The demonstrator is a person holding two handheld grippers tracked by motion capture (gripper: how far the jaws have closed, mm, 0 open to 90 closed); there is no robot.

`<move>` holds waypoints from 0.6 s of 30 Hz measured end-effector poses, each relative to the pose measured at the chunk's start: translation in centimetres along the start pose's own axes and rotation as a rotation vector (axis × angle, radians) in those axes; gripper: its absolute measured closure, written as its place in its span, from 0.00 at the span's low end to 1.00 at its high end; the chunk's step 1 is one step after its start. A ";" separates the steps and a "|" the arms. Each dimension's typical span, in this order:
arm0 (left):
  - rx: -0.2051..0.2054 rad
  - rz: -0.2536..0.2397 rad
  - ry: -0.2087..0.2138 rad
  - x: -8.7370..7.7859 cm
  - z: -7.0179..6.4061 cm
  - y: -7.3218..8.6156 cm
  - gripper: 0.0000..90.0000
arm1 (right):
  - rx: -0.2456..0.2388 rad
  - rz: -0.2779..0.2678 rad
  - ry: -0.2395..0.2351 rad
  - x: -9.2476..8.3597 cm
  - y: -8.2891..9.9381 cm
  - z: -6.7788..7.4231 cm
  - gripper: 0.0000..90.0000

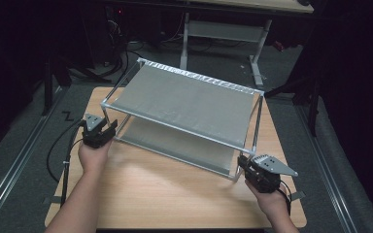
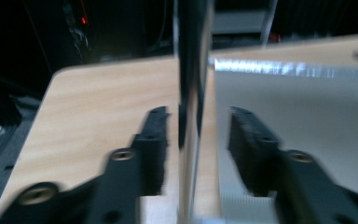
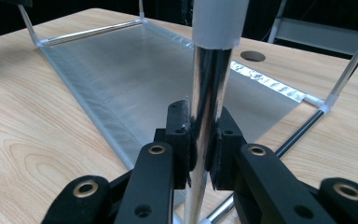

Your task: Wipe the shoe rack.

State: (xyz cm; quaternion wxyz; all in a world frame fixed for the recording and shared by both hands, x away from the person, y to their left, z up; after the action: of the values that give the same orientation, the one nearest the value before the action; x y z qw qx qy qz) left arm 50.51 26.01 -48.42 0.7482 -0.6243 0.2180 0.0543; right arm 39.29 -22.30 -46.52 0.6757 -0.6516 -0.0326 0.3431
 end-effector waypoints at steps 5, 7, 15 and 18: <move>0.023 0.031 -0.016 -1.0 0.3 0.3 0.90 | 0.021 -0.004 0.001 -0.1 0.1 -0.2 0.89; 0.025 0.028 -0.012 -2.4 0.3 0.8 0.90 | 0.029 -0.008 0.008 0.0 0.1 -0.2 0.89; 0.041 0.054 -0.028 -6.6 -0.2 2.4 0.90 | 0.066 -0.016 0.051 1.4 -0.5 -1.0 0.89; 0.016 0.024 -0.022 -6.4 -0.5 2.9 0.90 | 0.072 -0.012 0.086 2.4 -1.1 -1.7 0.89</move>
State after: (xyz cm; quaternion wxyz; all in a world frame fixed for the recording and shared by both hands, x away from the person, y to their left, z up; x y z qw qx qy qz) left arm 43.67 27.39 -48.59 0.7549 -0.6149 0.2174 0.0683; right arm 42.39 -22.48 -46.75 0.7017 -0.6407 0.0050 0.3115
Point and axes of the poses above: each handheld gripper's, and its own axes: x roughly forward along the jaws, y roughly out of its underside, z roughly to its left, the point moved 7 cm from there along x, roughly forward along the jaws, and after that the axes turned 10 degrees about x, right-handed, at the moved point
